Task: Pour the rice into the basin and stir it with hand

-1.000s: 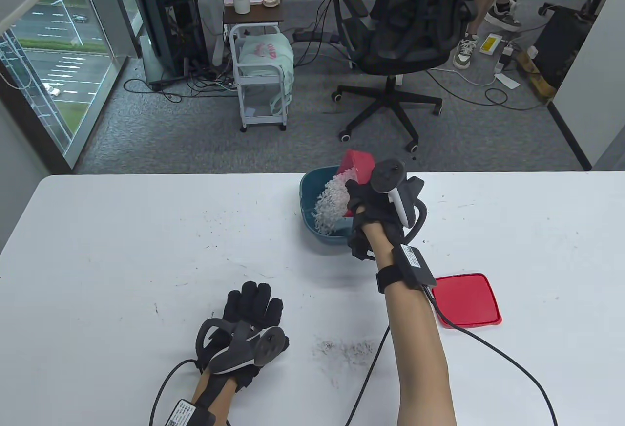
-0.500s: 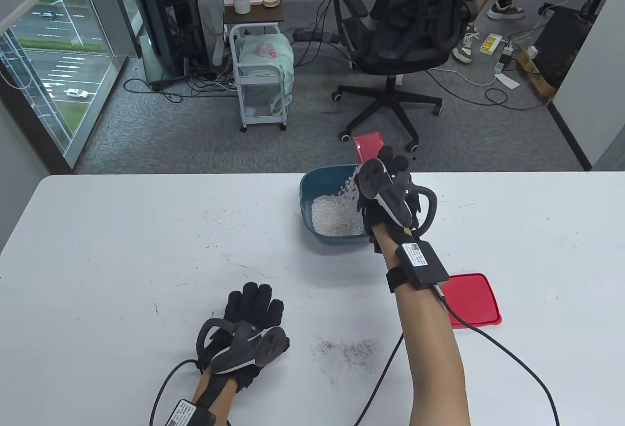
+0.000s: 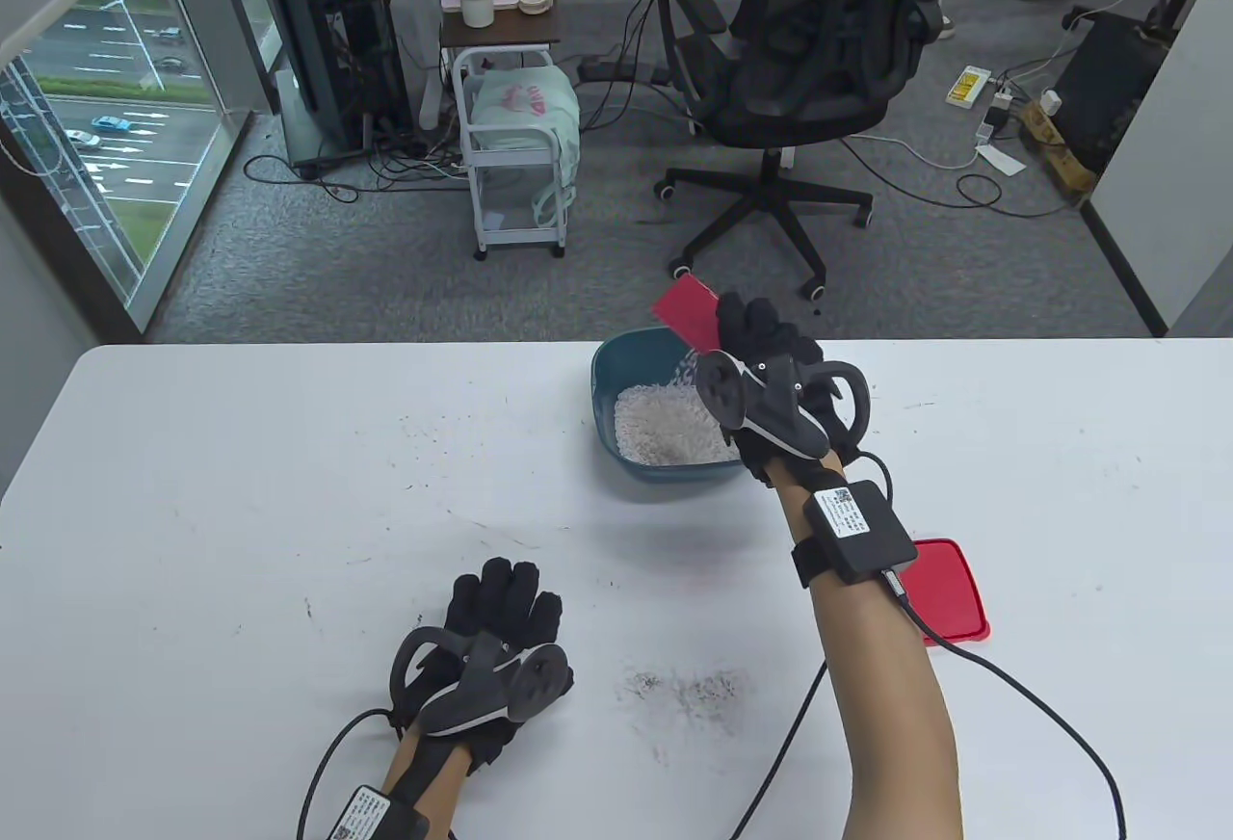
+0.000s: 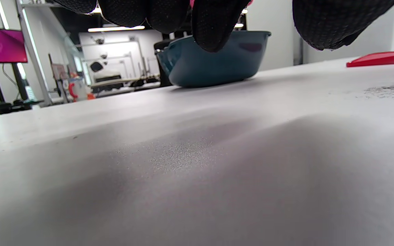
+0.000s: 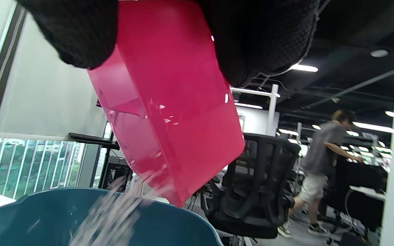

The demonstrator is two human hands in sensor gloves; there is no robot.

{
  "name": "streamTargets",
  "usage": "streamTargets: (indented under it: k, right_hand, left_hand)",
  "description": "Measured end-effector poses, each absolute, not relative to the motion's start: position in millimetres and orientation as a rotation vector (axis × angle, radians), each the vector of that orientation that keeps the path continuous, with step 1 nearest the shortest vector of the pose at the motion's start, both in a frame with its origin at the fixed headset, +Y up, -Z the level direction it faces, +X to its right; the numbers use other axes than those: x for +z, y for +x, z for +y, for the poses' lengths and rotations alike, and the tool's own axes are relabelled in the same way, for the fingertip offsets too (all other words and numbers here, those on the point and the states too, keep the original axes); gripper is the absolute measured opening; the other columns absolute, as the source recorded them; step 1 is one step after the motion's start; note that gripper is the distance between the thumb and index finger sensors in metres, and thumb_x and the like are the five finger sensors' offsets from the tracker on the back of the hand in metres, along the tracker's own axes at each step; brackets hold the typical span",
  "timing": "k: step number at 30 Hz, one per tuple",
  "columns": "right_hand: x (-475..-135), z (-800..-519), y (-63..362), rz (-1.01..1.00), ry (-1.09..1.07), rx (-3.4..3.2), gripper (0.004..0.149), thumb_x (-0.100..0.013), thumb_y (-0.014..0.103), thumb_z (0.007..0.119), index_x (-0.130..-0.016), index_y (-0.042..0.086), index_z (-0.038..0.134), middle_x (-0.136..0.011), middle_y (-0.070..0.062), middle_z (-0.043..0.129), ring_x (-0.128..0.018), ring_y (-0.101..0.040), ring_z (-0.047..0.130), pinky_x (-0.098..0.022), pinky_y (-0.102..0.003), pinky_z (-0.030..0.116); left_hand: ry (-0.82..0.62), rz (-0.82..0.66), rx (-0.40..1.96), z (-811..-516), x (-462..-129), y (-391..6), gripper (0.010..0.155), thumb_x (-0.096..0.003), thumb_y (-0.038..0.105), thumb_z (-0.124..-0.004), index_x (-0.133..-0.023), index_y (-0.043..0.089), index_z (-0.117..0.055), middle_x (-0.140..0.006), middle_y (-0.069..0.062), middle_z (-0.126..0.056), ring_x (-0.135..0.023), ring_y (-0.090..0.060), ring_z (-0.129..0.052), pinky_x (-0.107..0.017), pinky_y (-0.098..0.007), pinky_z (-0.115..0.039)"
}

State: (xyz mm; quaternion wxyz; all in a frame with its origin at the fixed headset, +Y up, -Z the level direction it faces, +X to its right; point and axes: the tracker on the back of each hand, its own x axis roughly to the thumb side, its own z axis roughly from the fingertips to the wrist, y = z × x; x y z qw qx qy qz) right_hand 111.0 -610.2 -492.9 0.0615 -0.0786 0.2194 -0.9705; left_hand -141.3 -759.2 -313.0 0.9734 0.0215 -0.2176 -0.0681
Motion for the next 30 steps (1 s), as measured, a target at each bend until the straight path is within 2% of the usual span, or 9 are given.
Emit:
streamTargets:
  k: [7, 10, 14, 15, 17, 22, 24, 28, 30]
  right_hand:
    - [-494.5, -637.0, 137.8, 0.905, -0.134, -2.974, 0.082, -0.027, 0.047, 0.091, -0.096, 0.016, 0.058, -0.091, -0.019, 0.067, -0.062, -0.045, 0.094, -0.045, -0.056, 0.083]
    - [-503.0, -654.1, 142.0, 0.602, -0.118, -2.946, 0.082, -0.028, 0.048, 0.091, -0.096, 0.016, 0.058, -0.091, -0.019, 0.068, -0.061, -0.044, 0.095, -0.045, -0.056, 0.084]
    - [-495.2, -654.5, 150.6, 0.908, -0.086, -3.001, 0.08, -0.026, 0.047, 0.092, -0.094, 0.016, 0.062, -0.09, -0.019, 0.07, -0.06, -0.044, 0.096, -0.044, -0.056, 0.084]
    - [-497.2, -655.9, 152.1, 0.899, -0.072, -3.015, 0.08, -0.026, 0.045, 0.093, -0.094, 0.016, 0.062, -0.089, -0.019, 0.07, -0.059, -0.044, 0.096, -0.043, -0.056, 0.084]
    - [-505.3, -660.5, 151.8, 0.581, -0.069, -2.986, 0.082, -0.027, 0.047, 0.092, -0.096, 0.016, 0.059, -0.091, -0.017, 0.069, -0.062, -0.043, 0.095, -0.045, -0.056, 0.083]
    - [-494.4, -657.5, 160.7, 0.966, -0.031, -3.07, 0.081, -0.025, 0.046, 0.093, -0.094, 0.015, 0.062, -0.089, -0.019, 0.071, -0.058, -0.043, 0.096, -0.042, -0.056, 0.085]
    - [-499.9, -662.0, 158.6, 0.697, -0.016, -3.033, 0.082, -0.026, 0.047, 0.093, -0.095, 0.015, 0.061, -0.09, -0.018, 0.07, -0.059, -0.043, 0.095, -0.044, -0.056, 0.084]
    - [-491.4, -661.8, 164.3, 0.974, 0.006, -3.037, 0.081, -0.024, 0.047, 0.094, -0.093, 0.015, 0.064, -0.088, -0.019, 0.071, -0.057, -0.043, 0.097, -0.042, -0.055, 0.085]
    - [-500.1, -664.1, 162.1, 0.729, -0.005, -3.049, 0.081, -0.025, 0.046, 0.094, -0.094, 0.014, 0.064, -0.088, -0.02, 0.072, -0.057, -0.044, 0.097, -0.042, -0.056, 0.085]
  left_hand:
    - [0.039, -0.436, -0.141, -759.0, -313.1, -141.1, 0.083, -0.0368, 0.065, -0.077, -0.106, 0.019, -0.069, -0.117, -0.022, -0.053, -0.106, -0.055, -0.052, -0.073, -0.073, -0.052]
    - [0.039, -0.436, -0.139, -759.5, -313.4, -141.2, 0.083, -0.0368, 0.065, -0.077, -0.106, 0.019, -0.069, -0.117, -0.022, -0.053, -0.106, -0.055, -0.053, -0.073, -0.073, -0.052]
    - [0.033, -0.439, -0.148, -760.7, -313.8, -139.6, 0.083, -0.0367, 0.065, -0.077, -0.106, 0.019, -0.07, -0.117, -0.022, -0.053, -0.106, -0.055, -0.053, -0.074, -0.073, -0.052]
    - [0.032, -0.439, -0.148, -760.7, -313.8, -139.5, 0.083, -0.0369, 0.065, -0.077, -0.106, 0.019, -0.069, -0.117, -0.022, -0.053, -0.106, -0.055, -0.052, -0.074, -0.073, -0.052]
    - [0.031, -0.438, -0.143, -760.8, -313.8, -140.0, 0.083, -0.0367, 0.065, -0.077, -0.106, 0.019, -0.07, -0.117, -0.022, -0.053, -0.106, -0.055, -0.052, -0.073, -0.073, -0.052]
    - [0.028, -0.438, -0.144, -761.4, -313.9, -140.1, 0.083, -0.0368, 0.065, -0.077, -0.106, 0.019, -0.07, -0.117, -0.022, -0.053, -0.106, -0.055, -0.053, -0.073, -0.073, -0.052]
    - [0.026, -0.44, -0.144, -761.5, -313.8, -139.9, 0.083, -0.0369, 0.065, -0.077, -0.106, 0.019, -0.069, -0.117, -0.022, -0.053, -0.106, -0.055, -0.053, -0.074, -0.072, -0.052]
    - [0.027, -0.441, -0.143, -761.6, -314.0, -140.0, 0.083, -0.0368, 0.065, -0.077, -0.106, 0.019, -0.07, -0.117, -0.022, -0.053, -0.106, -0.055, -0.053, -0.073, -0.073, -0.052]
    - [0.024, -0.441, -0.143, -761.9, -314.0, -139.9, 0.083, -0.0368, 0.065, -0.077, -0.106, 0.019, -0.07, -0.117, -0.022, -0.053, -0.106, -0.055, -0.053, -0.073, -0.073, -0.052]
